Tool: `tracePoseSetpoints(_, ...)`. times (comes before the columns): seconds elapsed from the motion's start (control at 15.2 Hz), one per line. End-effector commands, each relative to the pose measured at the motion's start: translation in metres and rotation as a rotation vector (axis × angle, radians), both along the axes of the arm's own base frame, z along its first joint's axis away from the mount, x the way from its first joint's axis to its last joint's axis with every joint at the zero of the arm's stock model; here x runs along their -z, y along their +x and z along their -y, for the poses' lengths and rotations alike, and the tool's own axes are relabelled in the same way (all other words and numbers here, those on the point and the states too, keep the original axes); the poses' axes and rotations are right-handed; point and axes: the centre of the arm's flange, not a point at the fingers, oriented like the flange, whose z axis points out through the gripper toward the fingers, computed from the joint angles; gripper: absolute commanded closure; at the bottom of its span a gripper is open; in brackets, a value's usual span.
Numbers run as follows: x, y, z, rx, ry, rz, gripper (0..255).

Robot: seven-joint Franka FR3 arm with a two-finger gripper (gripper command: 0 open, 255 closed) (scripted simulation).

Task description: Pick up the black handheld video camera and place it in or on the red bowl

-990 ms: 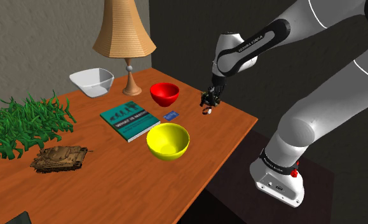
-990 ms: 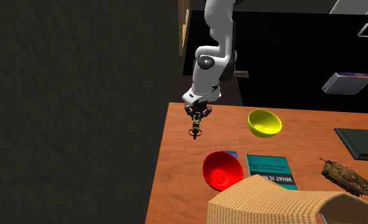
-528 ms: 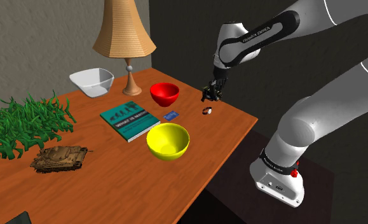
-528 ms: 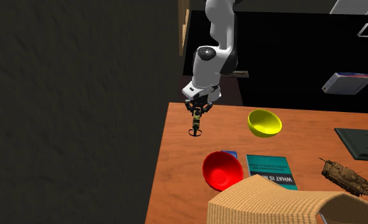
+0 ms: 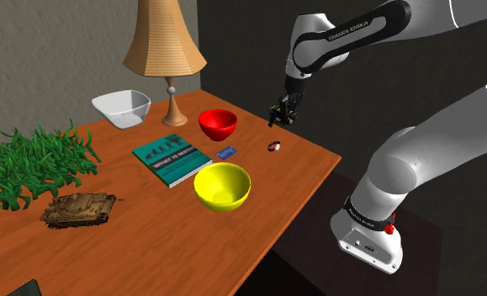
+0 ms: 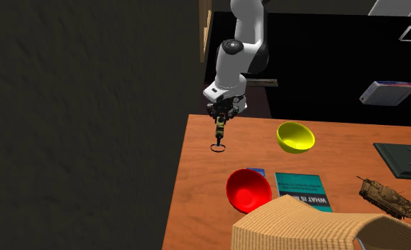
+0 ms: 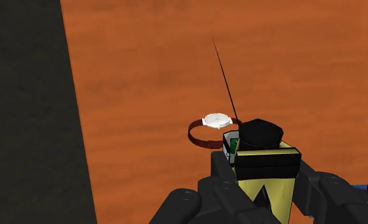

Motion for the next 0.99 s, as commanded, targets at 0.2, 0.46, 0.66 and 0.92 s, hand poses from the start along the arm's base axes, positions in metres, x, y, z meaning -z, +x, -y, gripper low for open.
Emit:
tracePoseSetpoints(0.2,-0.027,0.0,0.0,0.0,0.0,0.0,255)
tracePoseSetpoints(0.46,-0.048,0.0,0.0,0.0,0.0,0.0,255)
tracePoseSetpoints(0.66,-0.064,0.0,0.0,0.0,0.0,0.0,255)
tracePoseSetpoints(0.92,-0.072,0.024,-0.011,0.0,0.0,0.0,255)
